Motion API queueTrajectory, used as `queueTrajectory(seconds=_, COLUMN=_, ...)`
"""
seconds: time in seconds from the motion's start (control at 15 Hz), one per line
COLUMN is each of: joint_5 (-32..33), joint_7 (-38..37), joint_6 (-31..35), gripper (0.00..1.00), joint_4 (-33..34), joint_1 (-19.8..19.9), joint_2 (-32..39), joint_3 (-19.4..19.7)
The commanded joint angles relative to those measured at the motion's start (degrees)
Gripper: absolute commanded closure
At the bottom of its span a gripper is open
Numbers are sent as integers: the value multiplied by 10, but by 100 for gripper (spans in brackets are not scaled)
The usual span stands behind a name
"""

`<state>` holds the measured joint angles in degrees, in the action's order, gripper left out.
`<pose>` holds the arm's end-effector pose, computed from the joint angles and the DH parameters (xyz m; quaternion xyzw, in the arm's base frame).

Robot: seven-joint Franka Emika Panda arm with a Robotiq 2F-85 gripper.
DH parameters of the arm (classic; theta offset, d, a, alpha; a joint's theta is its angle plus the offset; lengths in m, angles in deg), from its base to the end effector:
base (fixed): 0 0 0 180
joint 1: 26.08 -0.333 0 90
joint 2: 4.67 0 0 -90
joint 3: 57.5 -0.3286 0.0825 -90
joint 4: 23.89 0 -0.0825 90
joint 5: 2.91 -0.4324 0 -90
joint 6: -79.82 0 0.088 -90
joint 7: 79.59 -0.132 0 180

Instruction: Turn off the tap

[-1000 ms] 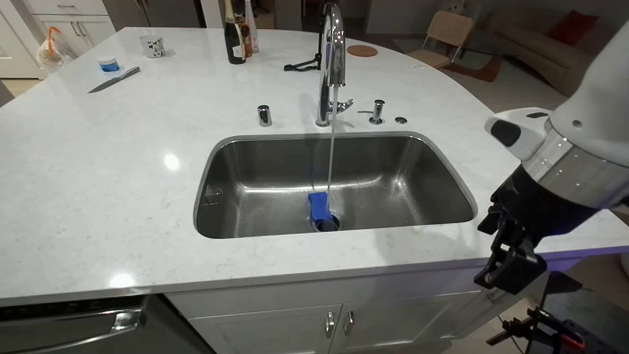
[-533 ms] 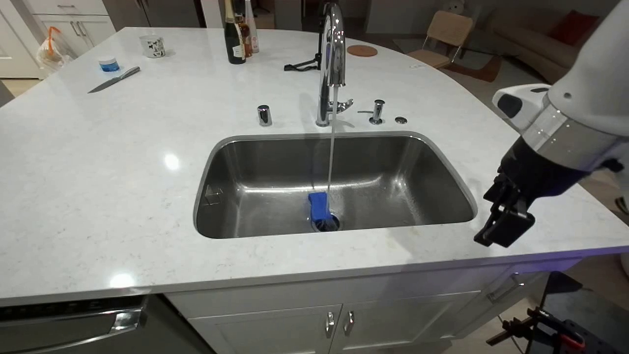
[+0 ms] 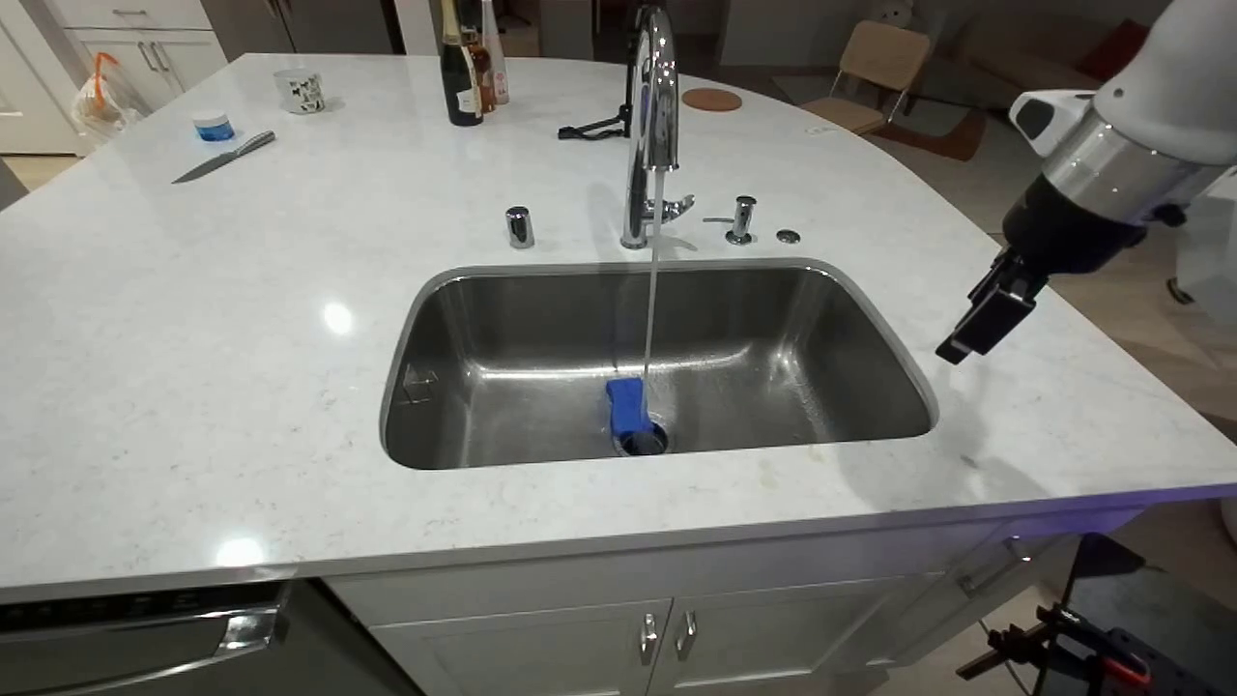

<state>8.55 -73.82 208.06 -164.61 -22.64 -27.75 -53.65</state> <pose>0.4747 -0.0705 0.4268 0.9923 0.0426 0.0838 0.0805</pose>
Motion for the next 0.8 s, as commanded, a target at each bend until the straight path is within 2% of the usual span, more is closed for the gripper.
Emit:
queueTrajectory(seconds=0.0, joint_5=16, joint_7=43, joint_6=59, gripper=0, joint_4=36, joint_1=18, joint_2=53, joint_3=28)
queueTrajectory(seconds=0.27, joint_5=31, joint_7=93, joint_6=135, gripper=0, joint_4=86, joint_1=31, joint_2=131, joint_3=52)
queueTrajectory(seconds=0.47, joint_5=30, joint_7=98, joint_6=132, gripper=0, joint_4=140, joint_1=46, joint_2=184, joint_3=63)
queueTrajectory(seconds=0.53, joint_5=19, joint_7=98, joint_6=119, gripper=0, joint_4=141, joint_1=45, joint_2=180, joint_3=63)
queueTrajectory(seconds=0.6, joint_5=24, joint_7=88, joint_6=134, gripper=0, joint_4=115, joint_1=45, joint_2=165, joint_3=60)
queueTrajectory(seconds=0.73, joint_5=24, joint_7=88, joint_6=134, gripper=0, joint_4=131, joint_1=48, joint_2=181, joint_3=61)
